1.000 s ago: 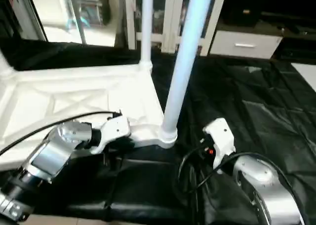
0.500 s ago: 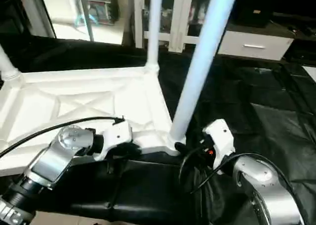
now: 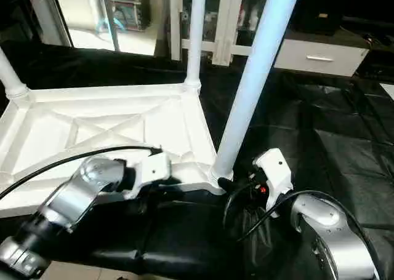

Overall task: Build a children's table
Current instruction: Rotate leg to tighten

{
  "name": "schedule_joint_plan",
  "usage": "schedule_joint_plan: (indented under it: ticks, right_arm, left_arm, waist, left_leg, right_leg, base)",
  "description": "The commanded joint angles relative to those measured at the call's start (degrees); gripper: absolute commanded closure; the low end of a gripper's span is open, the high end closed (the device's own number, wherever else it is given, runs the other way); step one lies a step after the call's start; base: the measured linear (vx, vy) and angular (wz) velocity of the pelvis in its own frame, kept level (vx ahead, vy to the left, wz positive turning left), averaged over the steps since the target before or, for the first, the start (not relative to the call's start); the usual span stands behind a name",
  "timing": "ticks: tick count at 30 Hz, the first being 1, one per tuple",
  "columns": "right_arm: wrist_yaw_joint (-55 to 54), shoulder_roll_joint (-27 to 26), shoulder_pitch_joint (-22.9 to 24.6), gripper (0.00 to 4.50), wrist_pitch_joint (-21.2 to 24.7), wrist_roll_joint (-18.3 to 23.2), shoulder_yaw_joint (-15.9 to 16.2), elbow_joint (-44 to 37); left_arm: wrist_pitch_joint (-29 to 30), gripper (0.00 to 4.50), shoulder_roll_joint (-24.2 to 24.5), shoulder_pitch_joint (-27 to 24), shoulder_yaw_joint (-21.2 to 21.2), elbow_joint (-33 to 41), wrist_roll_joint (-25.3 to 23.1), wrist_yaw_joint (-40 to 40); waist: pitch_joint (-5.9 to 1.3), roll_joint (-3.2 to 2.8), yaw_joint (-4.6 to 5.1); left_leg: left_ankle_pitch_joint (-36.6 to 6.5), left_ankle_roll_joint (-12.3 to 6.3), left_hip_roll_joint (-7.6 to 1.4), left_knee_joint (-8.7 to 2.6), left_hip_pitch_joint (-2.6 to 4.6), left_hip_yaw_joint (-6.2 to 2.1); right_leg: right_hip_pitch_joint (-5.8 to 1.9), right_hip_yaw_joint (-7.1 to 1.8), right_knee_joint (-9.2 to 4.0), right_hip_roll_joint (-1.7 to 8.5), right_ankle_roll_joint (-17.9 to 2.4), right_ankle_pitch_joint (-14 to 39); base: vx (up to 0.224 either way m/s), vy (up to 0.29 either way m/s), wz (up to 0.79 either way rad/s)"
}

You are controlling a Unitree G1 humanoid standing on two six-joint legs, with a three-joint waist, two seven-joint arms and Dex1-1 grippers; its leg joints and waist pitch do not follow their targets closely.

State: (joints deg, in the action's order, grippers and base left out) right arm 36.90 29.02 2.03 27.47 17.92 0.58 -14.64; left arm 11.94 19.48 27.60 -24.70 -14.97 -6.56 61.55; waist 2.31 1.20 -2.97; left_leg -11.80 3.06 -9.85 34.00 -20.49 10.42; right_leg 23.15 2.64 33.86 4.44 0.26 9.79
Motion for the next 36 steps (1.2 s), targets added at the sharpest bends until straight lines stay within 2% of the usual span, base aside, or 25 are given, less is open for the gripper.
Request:
schedule_joint_plan:
  ticks: [1,5,6,7,10,12,14,17,18,19,20,22,23,25,27,30,32,33,35,36]
  right_arm:
    - [0.3,0.7,-0.2,0.69,0.8,0.6,-0.6,-1.0]
    - [0.3,0.7,-0.4,0.69,0.4,0.7,-1.0,-0.6]
    - [0.2,0.5,-0.7,0.69,0.1,0.8,-1.2,-0.2]
    - [0.2,0.3,-1.5,0.69,-0.1,0.8,-1.4,0.3]
    - [0.3,0.1,-2.5,0.69,-0.5,0.8,-1.4,1.2]
    - [0.8,-0.3,-3.9,0.69,-1.2,0.9,-1.2,2.5]
    - [1.1,-0.4,-4.4,0.69,-1.6,0.9,-1.0,3.1]
    - [2.1,-1.1,-5.4,0.69,-1.6,2.5,-1.4,3.8]
    - [2.8,-1.2,-6.0,0.69,-1.8,3.0,-1.5,4.3]
    - [3.2,-1.1,-6.3,0.69,-2.0,3.2,-1.6,4.6]
    - [4.0,-0.9,-6.6,0.69,-2.3,3.5,-1.5,4.9]
    - [6.0,-0.3,-6.8,0.69,-2.6,4.3,-1.6,5.3]
    - [7.1,0.1,-7.0,0.69,-3.0,4.6,-1.8,5.6]
    - [8.9,0.6,-7.4,0.69,-3.3,5.3,-2.0,6.3]
    - [10.8,1.0,-8.2,0.69,-3.8,5.6,-1.8,7.7]
    - [12.4,1.6,-9.0,0.69,-4.3,5.2,-1.1,9.4]
    - [13.1,1.9,-9.3,1.05,-4.4,5.0,-0.7,10.0]
    - [15.5,2.9,-10.4,1.05,-5.0,4.2,0.9,12.3]
    - [16.9,3.3,-11.2,1.18,-5.4,3.7,1.8,13.9]
    - [17.8,3.4,-11.8,1.31,-5.8,3.4,2.4,15.2]
  left_arm:
    - [-0.9,3.55,-0.1,0.9,-0.4,-0.9,-0.3,-0.3]
    - [-1.6,3.55,0.4,1.2,-1.3,-2.0,-0.1,1.6]
    - [-1.4,3.82,0.8,0.9,-1.6,-1.8,0.1,2.4]
    - [-1.5,3.91,1.1,0.4,-1.8,-1.6,0.3,3.0]
    - [-2.0,3.93,1.2,0.1,-2.2,-1.9,0.4,3.4]
    - [-1.7,4.24,1.1,-0.5,-2.3,-1.8,0.5,3.3]
    - [-1.4,4.31,1.0,-0.7,-2.3,-1.7,0.5,3.2]
    - [-1.7,4.41,0.8,-0.7,-2.3,-2.2,0.6,3.0]
    - [-1.7,4.41,0.8,-0.8,-2.3,-2.2,0.6,2.9]
    - [-1.6,4.41,0.8,-0.8,-2.2,-2.1,0.6,2.9]
    - [-1.6,4.41,0.8,-0.9,-2.2,-2.1,0.7,2.9]
    - [-1.9,4.41,0.8,-0.9,-2.1,-2.1,0.7,2.7]
    - [-2.0,4.41,0.8,-1.0,-2.0,-2.1,0.8,2.6]
    - [-2.1,4.41,0.7,-1.1,-2.0,-2.0,0.8,2.4]
    - [-2.1,4.41,0.6,-1.2,-1.9,-1.9,0.7,2.2]
    - [-2.2,4.41,0.5,-1.1,-1.9,-2.0,0.6,2.0]
    - [-2.3,4.5,0.5,-1.1,-1.9,-2.0,0.5,2.1]
    - [-2.7,4.5,0.6,-0.9,-2.1,-1.9,0.3,2.3]
    - [-2.9,4.5,0.7,-0.7,-2.2,-2.0,0.3,2.5]
    - [-3.0,4.5,0.7,-0.6,-2.4,-2.0,0.3,2.7]
  waist:
    - [-2.72,0.15,-0.04]
    - [-2.7,0.05,0.01]
    - [-2.7,-0.24,-0.02]
    - [-2.68,-0.09,0.05]
    - [-2.67,-0.16,0.23]
    - [-2.71,-0.02,0.3]
    - [-2.74,-0.13,0.34]
    - [-2.62,-0.05,0.59]
    - [-2.66,0.48,0.62]
    - [-2.64,0.7,0.6]
    - [-2.65,0.52,0.49]
    - [-2.68,0.53,0.46]
    - [-2.7,0.89,0.44]
    - [-2.7,0.59,0.19]
    - [-2.79,0.99,0.11]
    - [-2.73,1.06,0.01]
    - [-2.74,1.1,-0.09]
    - [-2.75,1.15,-0.12]
    - [-2.7,1.11,-0.17]
    - [-2.76,1.3,-0.09]
  left_leg:
    - [-13.9,-1.39,-3.26,-4.62,0.2,-1.27]
    - [-13.9,-1.54,-3.25,-4.59,0.2,-1.28]
    - [-13.9,-1.51,-3.26,-4.59,0.22,-1.29]
    - [-14.2,-1.47,-3.29,-4.62,0.26,-1.26]
    - [-14.9,-1.25,-3.24,-4.62,0.32,-1.28]
    - [-14.7,-1.35,-3.28,-4.58,0.28,-1.26]
    - [-14.5,-1.33,-3.28,-4.56,0.27,-1.26]
    - [-15.1,-1.52,-3.19,-4.55,0.2,-1.25]
    - [-15.2,-1.61,-3.23,-4.5,0.27,-1.19]
    - [-14.9,-1.77,-3.23,-4.54,0.16,-1.24]
    - [-14.7,-1.79,-3.25,-4.5,0.23,-1.26]
    - [-13.5,-1.97,-3.31,-4.48,0.24,-1.2]
    - [-13.6,-2.32,-3.38,-4.42,0.28,-1.14]
    - [-12.5,-2.58,-3.38,-4.41,0.27,-1.11]
    - [-12.0,-3.05,-3.29,-4.24,0.16,-1.03]
    - [-11.7,-3.29,-3.24,-4.22,0.08,-1.02]
    - [-11.7,-3.27,-3.27,-4.2,0.17,-1.03]
    - [-11.8,-3.24,-3.3,-4.18,0.22,-1.02]
    - [-11.8,-3.25,-3.29,-4.17,0.21,-1.0]
    - [-12.0,-3.3,-3.25,-4.12,0.19,-1.04]
  right_leg:
    - [-2.41,-2.48,-4.24,3.78,-10.3,15.3]
    - [-2.43,-2.48,-4.28,3.82,-10.4,15.8]
    - [-2.41,-2.5,-4.26,3.83,-10.5,15.7]
    - [-2.39,-2.47,-4.32,3.78,-10.6,15.9]
    - [-2.39,-2.43,-4.29,3.74,-10.6,16.6]
    - [-2.41,-2.45,-4.26,3.77,-10.8,16.3]
    - [-2.42,-2.43,-4.17,3.79,-11.2,15.8]
    - [-2.42,-2.4,-4.37,3.79,-11.1,17.3]
    - [-2.35,-2.42,-4.51,3.82,-10.7,18.3]
    - [-2.43,-2.39,-4.48,3.87,-10.4,19.2]
    - [-2.35,-2.41,-4.41,3.93,-10.3,19.4]
    - [-2.27,-2.44,-4.31,3.88,-10.3,18.6]
    - [-2.3,-2.42,-4.28,3.9,-10.5,18.2]
    - [-2.3,-2.48,-4.13,3.92,-10.8,16.9]
    - [-2.46,-2.43,-4.01,3.99,-11.1,16.5]
    - [-2.45,-2.4,-4.1,4.01,-10.8,17.7]
    - [-2.4,-2.37,-4.2,4.04,-10.6,18.8]
    - [-2.34,-2.35,-4.17,4.0,-10.5,18.9]
    - [-2.31,-2.36,-4.27,4.03,-10.6,19.0]
    - [-2.32,-2.26,-4.17,4.01,-10.8,19.4]
  base:
    - [0.0,0.0,0.0]
    - [0.0,0.0,0.0]
    - [0.0,0.0,0.0]
    - [0.0,0.0,0.0]
    - [0.0,0.0,0.0]
    - [0.0,0.0,0.0]
    - [0.0,0.0,0.0]
    - [0.0,0.0,0.0]
    - [0.0,0.0,0.0]
    - [0.0,0.0,0.0]
    - [0.0,0.0,0.0]
    - [0.0,0.0,0.0]
    - [0.0,0.0,0.0]
    - [0.0,0.0,0.0]
    - [0.0,0.0,0.0]
    - [0.0,0.0,0.0]
    - [0.0,0.0,0.0]
    - [0.0,0.0,0.0]
    - [0.0,0.0,0.0]
    - [0.0,0.0,0.0]
